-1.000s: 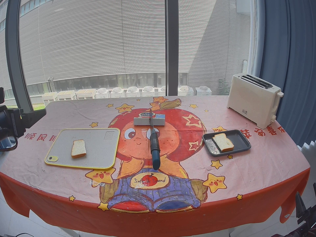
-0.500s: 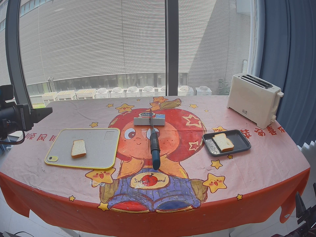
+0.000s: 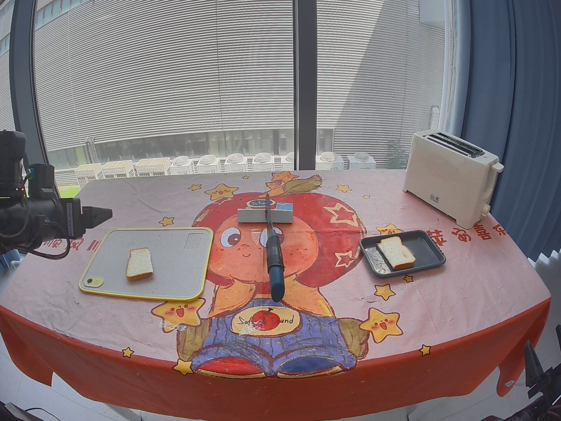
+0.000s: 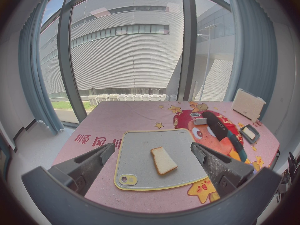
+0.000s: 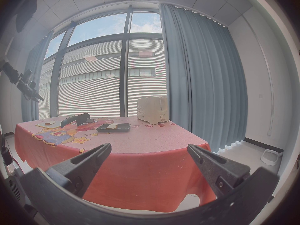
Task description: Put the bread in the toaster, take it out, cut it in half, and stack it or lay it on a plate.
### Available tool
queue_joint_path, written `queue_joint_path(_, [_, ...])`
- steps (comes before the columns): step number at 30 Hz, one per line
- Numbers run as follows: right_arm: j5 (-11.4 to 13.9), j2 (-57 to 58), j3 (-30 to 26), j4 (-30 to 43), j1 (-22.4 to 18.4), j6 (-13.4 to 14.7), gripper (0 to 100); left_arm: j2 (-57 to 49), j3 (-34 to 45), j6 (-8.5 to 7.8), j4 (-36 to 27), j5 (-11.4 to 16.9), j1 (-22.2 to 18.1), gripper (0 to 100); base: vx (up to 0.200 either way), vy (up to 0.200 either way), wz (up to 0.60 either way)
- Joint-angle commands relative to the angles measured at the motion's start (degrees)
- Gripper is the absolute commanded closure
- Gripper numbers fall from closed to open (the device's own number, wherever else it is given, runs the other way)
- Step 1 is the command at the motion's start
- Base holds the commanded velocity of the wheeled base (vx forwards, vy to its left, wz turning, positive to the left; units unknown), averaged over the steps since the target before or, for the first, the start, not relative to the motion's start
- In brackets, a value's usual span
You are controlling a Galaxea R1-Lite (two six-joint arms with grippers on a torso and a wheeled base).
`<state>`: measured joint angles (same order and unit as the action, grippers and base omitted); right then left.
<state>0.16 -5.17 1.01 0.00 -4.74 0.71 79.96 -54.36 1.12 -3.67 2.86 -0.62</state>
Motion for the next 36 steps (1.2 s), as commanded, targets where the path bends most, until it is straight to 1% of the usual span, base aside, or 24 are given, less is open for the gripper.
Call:
queue_joint_path(1, [0.0, 0.0, -0.9, 0.0, 0.0, 0.0, 0, 6.3, -0.6, 0.02, 0.2, -2.5, 0.2, 0, 0.000, 0.000, 0.00])
queue_joint_path(6, [0.0, 0.0, -0.9, 0.0, 0.0, 0.0, 0, 10.8, -1.5, 0.11, 0.2, -3.0, 0.1, 0, 0.000, 0.000, 0.00])
queue_joint_path(10, [0.0, 0.0, -1.0, 0.0, 0.0, 0.0, 0, 13.2, -1.9, 0.64, 1.2, -3.1, 0.0, 0, 0.000, 0.000, 0.00])
queue_joint_path(12, [0.0, -0.1, -0.9, 0.0, 0.0, 0.0, 0, 16.0, -1.7, 0.81, 3.2, -3.1, -0.3, 0, 0.000, 0.000, 0.00])
queue_joint_path(14, [0.0, 0.0, -0.9, 0.0, 0.0, 0.0, 0, 17.0, -1.7, 0.72, 3.5, -3.6, -0.3, 0, 0.000, 0.000, 0.00])
queue_joint_path(15, [0.0, -0.1, -0.9, 0.0, 0.0, 0.0, 0, 17.5, -1.8, 0.81, 3.6, -4.4, -0.3, 0, 0.000, 0.000, 0.00])
queue_joint_path(17, [0.0, 0.0, -0.9, 0.0, 0.0, 0.0, 0, 18.2, -1.8, 0.81, 3.6, -5.3, -0.3, 0, 0.000, 0.000, 0.00])
queue_joint_path(19, [0.0, 0.0, -0.9, 0.0, 0.0, 0.0, 0, 18.8, -1.9, 0.90, 3.6, -5.5, -0.4, 0, 0.000, 0.000, 0.00])
queue_joint_path(36, [0.0, -0.1, -1.0, 0.0, 0.0, 0.0, 0, 22.3, -1.9, 0.64, 3.6, -5.5, -1.3, 0, 0.000, 0.000, 0.00])
